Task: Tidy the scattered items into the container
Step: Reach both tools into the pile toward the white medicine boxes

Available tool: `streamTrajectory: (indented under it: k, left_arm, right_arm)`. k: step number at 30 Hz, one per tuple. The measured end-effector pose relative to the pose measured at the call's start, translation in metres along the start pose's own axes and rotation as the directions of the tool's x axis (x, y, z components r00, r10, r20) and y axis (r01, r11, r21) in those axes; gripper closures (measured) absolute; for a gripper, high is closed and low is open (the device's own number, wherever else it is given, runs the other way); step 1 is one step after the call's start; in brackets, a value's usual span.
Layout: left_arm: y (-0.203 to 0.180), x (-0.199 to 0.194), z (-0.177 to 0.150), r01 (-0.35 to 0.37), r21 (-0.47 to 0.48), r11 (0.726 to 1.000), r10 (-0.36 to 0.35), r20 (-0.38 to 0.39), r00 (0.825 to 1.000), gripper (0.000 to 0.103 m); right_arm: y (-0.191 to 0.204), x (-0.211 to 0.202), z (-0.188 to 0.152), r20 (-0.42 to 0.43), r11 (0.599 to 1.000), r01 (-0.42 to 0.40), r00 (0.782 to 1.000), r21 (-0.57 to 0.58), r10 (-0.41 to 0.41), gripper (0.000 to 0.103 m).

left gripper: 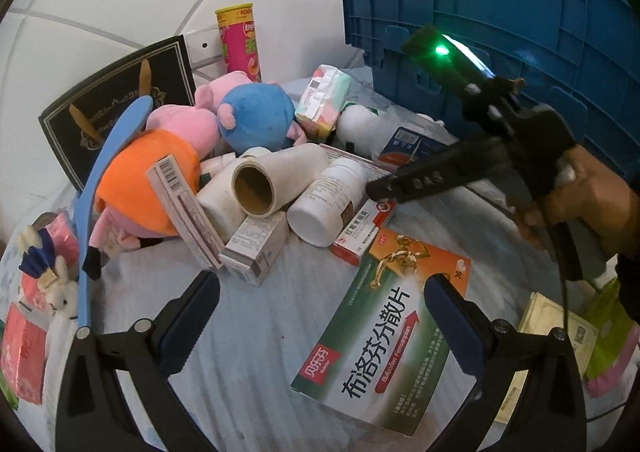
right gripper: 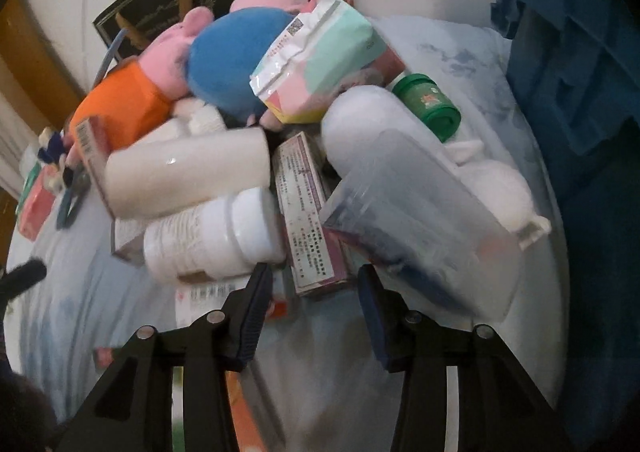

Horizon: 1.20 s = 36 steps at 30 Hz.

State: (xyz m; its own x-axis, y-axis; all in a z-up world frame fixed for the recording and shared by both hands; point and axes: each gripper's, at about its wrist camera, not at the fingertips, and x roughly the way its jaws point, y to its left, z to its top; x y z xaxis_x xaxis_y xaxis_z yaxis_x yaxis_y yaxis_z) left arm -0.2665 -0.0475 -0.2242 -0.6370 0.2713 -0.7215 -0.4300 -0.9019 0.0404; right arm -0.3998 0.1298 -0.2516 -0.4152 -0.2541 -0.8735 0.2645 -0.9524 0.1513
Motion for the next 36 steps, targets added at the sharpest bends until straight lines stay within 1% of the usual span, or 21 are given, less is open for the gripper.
streamTrajectory:
  k: [2, 5, 7, 10, 13, 17, 21, 23, 24, 25, 27, 28, 29, 32, 34, 36]
  left_arm:
    - [0.000, 0.004, 0.000, 0.012, 0.001, 1.000, -0.012, -0.007, 1.000, 0.000]
    - [-0.002, 0.011, 0.000, 0.043, -0.009, 0.999, -0.043, -0.023, 0.999, 0.000]
    - [-0.004, 0.016, -0.001, 0.057, -0.009, 0.998, -0.057, -0.034, 0.998, 0.000]
    - [-0.002, 0.024, 0.000, 0.041, 0.011, 0.999, -0.040, -0.047, 0.998, 0.000]
    - [0.009, 0.024, 0.000, 0.032, 0.011, 0.999, -0.032, -0.050, 0.998, 0.000]
    - [0.026, 0.021, 0.002, 0.002, 0.018, 1.000, -0.001, -0.030, 1.000, 0.000]
    - [0.034, 0.028, 0.016, -0.013, 0.029, 0.999, 0.012, 0.013, 1.000, 0.000]
    - [0.039, 0.042, 0.021, -0.001, 0.048, 0.999, 0.001, 0.002, 1.000, 0.000]
    - [0.041, 0.050, 0.024, 0.009, 0.060, 0.998, -0.008, -0.010, 1.000, 0.002]
    - [0.044, 0.059, 0.026, 0.020, 0.069, 0.997, -0.018, -0.029, 0.999, 0.015]
    - [0.051, 0.075, 0.027, 0.043, 0.080, 0.996, -0.036, -0.078, 0.996, 0.028]
    - [0.053, 0.078, 0.026, 0.052, 0.087, 0.995, -0.044, -0.084, 0.995, 0.032]
    - [0.055, 0.081, 0.025, 0.061, 0.093, 0.994, -0.052, -0.090, 0.995, 0.034]
    - [0.053, 0.086, 0.019, 0.098, 0.139, 0.985, -0.082, -0.118, 0.990, 0.035]
    - [0.051, 0.088, 0.014, 0.120, 0.159, 0.980, -0.097, -0.143, 0.985, 0.043]
    - [0.056, 0.089, 0.012, 0.143, 0.129, 0.981, -0.123, -0.152, 0.981, 0.048]
  right_arm:
    - [-0.004, 0.003, 0.004, 0.004, 1.000, -0.004, 1.000, 0.005, 0.004, 0.055]
    - [-0.018, 0.008, 0.008, -0.010, 0.995, -0.069, 0.997, 0.072, 0.070, 0.053]
    - [-0.021, 0.007, 0.005, -0.015, 0.993, -0.089, 0.996, 0.081, 0.091, 0.053]
    - [-0.022, 0.001, 0.001, -0.012, 0.995, -0.067, 0.998, 0.072, 0.068, 0.053]
    - [-0.019, -0.005, -0.002, -0.020, 0.999, -0.021, 1.000, 0.050, 0.022, 0.054]
    - [-0.019, -0.008, -0.005, -0.018, 0.999, 0.027, 0.999, 0.039, -0.026, 0.054]
    - [-0.017, -0.006, -0.004, -0.010, 0.998, 0.063, 0.998, 0.028, -0.062, 0.054]
    - [-0.014, -0.006, -0.004, -0.009, 0.997, 0.070, 0.997, 0.018, -0.070, 0.054]
    - [-0.011, -0.005, -0.005, -0.010, 0.997, 0.082, 0.997, 0.008, -0.082, 0.054]
    - [-0.010, -0.006, -0.008, -0.008, 0.996, 0.092, 0.996, -0.001, -0.092, 0.054]
    - [-0.011, -0.008, -0.012, -0.008, 0.996, 0.092, 0.996, -0.002, -0.092, 0.054]
    - [-0.012, -0.009, -0.013, -0.006, 0.996, 0.088, 0.996, 0.003, -0.088, 0.054]
    - [-0.012, -0.011, -0.014, -0.003, 0.996, 0.084, 0.996, 0.009, -0.084, 0.054]
    - [-0.013, -0.016, -0.015, 0.007, 0.997, 0.073, 0.997, 0.021, -0.073, 0.054]
    - [-0.013, -0.017, -0.014, 0.011, 0.997, 0.065, 0.998, 0.028, -0.066, 0.054]
    - [-0.013, -0.017, -0.012, 0.015, 0.998, 0.052, 0.999, 0.035, -0.052, 0.054]
